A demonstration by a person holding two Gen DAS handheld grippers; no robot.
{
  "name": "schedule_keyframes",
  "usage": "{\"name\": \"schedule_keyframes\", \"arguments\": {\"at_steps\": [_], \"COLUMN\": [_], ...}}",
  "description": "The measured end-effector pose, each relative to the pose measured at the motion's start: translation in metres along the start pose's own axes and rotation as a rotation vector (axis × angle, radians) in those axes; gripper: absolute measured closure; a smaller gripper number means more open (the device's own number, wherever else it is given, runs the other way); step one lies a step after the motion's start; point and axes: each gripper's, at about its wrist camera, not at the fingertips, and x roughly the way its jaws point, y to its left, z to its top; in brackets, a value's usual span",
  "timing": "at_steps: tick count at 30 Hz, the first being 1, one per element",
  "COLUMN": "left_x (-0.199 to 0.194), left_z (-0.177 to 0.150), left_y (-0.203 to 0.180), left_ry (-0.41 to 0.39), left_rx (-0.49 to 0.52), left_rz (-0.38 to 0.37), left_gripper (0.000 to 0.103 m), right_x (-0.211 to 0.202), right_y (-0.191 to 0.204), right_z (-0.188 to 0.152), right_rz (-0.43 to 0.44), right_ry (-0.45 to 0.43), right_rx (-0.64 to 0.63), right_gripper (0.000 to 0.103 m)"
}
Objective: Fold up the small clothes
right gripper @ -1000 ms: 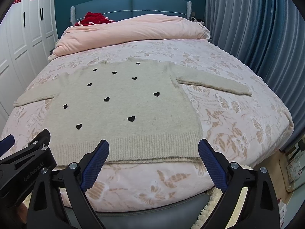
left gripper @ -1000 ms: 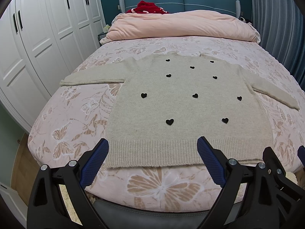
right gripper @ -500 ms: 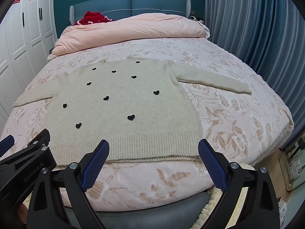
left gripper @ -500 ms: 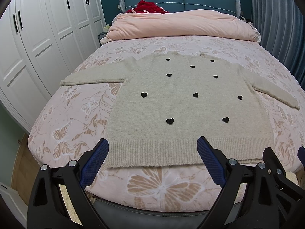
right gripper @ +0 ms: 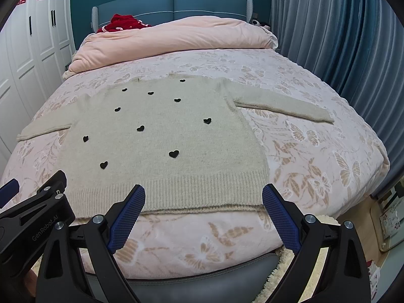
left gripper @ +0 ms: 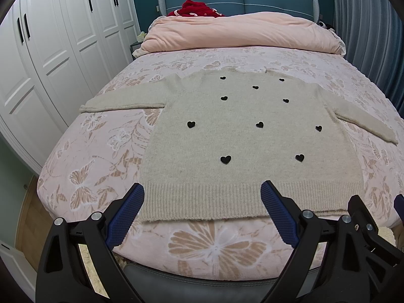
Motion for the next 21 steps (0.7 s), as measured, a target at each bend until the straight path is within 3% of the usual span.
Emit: {"name": "schedule_keyframes", "arguments": {"at_steps": [10,14,17,21], "left_x": [0.010,0.026,0.033,0.048], "left_z": [-0.011,-0.013,-0.008,0.001], "left_y": [0.005,0.011,0.019,0.032], "left_ry": [0.022,0.066,0.068,0.075], "left_rx": [-0.003,-0.041,-0.103,-0.209], "left_rz": [-0.001,-0.071,-0.112,-0.151], "left_gripper": [0.012,0.006,0.005,0.005], "right_x": [0.008,0.037,0.063,0.111], "right_y": [0.000,-0.018,-0.052,-0.135], "right_z": [-0.003,-0.001,0.012,0.048], "right_rz": [0.019,0.174,0.183,0.209], "right_ry": [0.027,0.098,0.111,0.121], "right_rx": [0.003,0.030,0.102,0.310], "right_gripper": [0.009,0.009,0.009,0.009]}}
